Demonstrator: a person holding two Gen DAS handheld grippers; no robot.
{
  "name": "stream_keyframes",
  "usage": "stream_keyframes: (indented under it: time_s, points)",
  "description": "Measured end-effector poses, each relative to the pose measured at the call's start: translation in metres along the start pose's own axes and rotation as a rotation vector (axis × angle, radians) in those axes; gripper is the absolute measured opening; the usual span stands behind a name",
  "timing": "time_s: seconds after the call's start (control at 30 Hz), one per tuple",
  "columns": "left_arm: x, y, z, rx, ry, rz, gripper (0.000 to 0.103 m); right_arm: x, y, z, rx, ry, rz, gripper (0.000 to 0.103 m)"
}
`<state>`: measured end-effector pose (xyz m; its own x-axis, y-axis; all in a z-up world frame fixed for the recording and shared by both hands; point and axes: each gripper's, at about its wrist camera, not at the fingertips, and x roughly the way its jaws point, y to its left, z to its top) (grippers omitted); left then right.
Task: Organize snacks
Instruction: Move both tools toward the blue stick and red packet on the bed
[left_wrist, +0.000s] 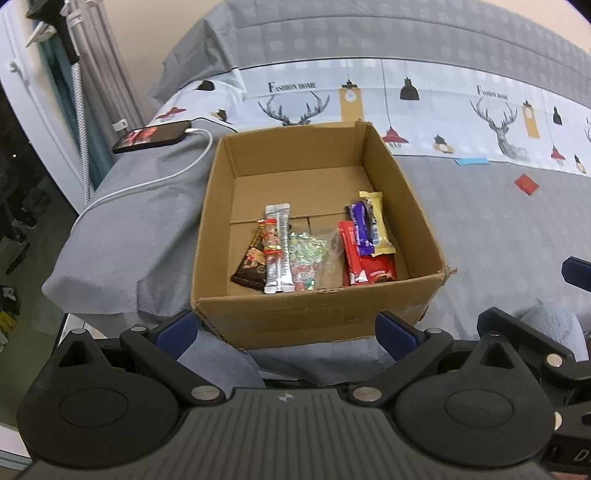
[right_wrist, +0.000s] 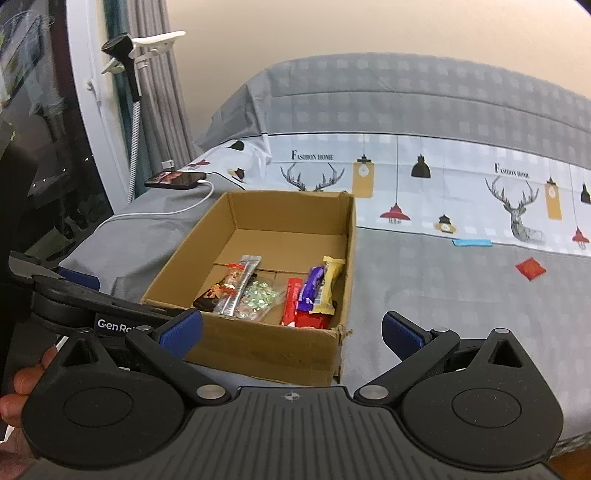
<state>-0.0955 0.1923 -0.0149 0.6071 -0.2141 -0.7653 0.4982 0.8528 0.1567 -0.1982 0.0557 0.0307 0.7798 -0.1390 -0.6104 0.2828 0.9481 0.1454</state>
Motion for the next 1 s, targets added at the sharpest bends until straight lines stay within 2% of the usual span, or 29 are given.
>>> stream_keyframes:
  time_s: [0.3, 0.47, 0.7, 1.0]
  points:
    - [0.016, -0.033, 0.02, 0.062, 0.023, -0.023, 0.102, 0.008, -0.037, -0.005, 0.109, 0.007, -0.038, 0.103]
    - [0.033, -0.062, 0.042, 0.101, 0.053, -0.065, 0.102, 0.012, -0.067, -0.008, 0.174, 0.012, -0.087, 0.103]
    - [0.064, -0.12, 0.086, 0.189, 0.064, -0.118, 0.102, 0.021, -0.139, -0.011, 0.292, 0.005, -0.223, 0.103]
    - [0.137, -0.218, 0.155, 0.311, 0.106, -0.214, 0.102, 0.056, -0.243, -0.008, 0.405, -0.014, -0.433, 0.103]
